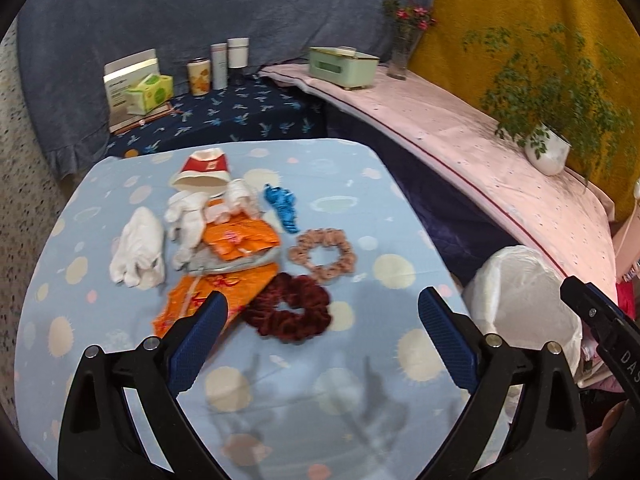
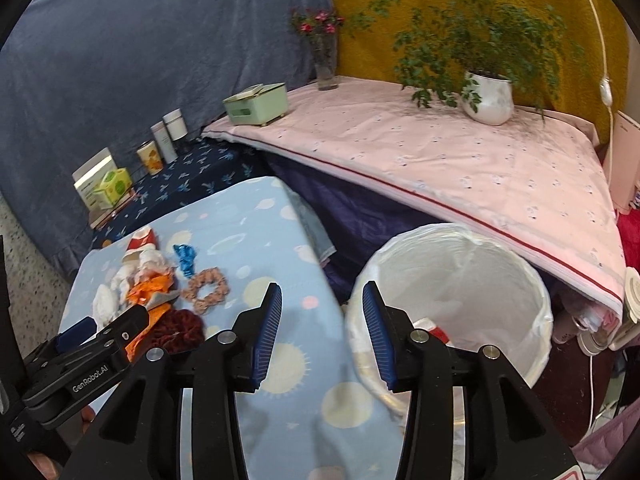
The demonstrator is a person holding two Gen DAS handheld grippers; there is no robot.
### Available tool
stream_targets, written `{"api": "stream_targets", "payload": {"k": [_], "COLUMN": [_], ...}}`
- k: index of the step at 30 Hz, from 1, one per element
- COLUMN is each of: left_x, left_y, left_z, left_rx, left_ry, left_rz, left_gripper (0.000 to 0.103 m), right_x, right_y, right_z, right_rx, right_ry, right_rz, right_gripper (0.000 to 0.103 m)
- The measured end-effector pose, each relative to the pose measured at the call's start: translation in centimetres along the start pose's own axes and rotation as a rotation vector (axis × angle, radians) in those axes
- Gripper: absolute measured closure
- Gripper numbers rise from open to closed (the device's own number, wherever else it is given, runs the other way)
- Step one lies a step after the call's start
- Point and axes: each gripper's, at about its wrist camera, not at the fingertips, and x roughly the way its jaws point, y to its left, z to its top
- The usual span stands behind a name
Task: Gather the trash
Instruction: 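Move both open tools back over the table items, then grasp the orange plastic bag with the left tool while the right tool grasps the dark red scrunchie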
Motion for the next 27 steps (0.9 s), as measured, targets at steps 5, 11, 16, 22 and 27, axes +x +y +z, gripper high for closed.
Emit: {"api": "stream_targets", "payload": {"k": [5, 11, 16, 22, 27], "left_x": [-0.3, 0.1, 1.1, 2.5, 4.2], "left_y": [3.1, 6.1, 9.0, 11.5, 12.5], "left_z": [-0.3, -1.2, -2.2, -3.1, -3.6], "left_rx": [-0.037, -0.063, -0.117, -0.148, -0.178], "left_ry": [-0.001, 0.019, 0.059, 0.099, 0.137], "left_rz": [0.045, 0.095, 0.120, 0.136, 0.112], "left_gripper": [0.011, 0.011, 0.011, 0.011, 0.011], "right_x": [0.5, 1.6, 3.3, 6.0, 8.6], "right_y": [3.4, 6.5, 8.5, 10.7, 12.0], "right_z": [-0.5, -1.0, -1.7, -2.6, -3.5], "right_rx": [-0.050, -0.085, -0.100, -0.121, -0.126], "right_ry": [0.012, 0.039, 0.079, 0.131, 0.181], "right_rz": [0.034, 0.073, 0.098, 0.112, 0.119], "right_gripper": [0.056, 0.054, 0.054, 0.054, 0.054]}}
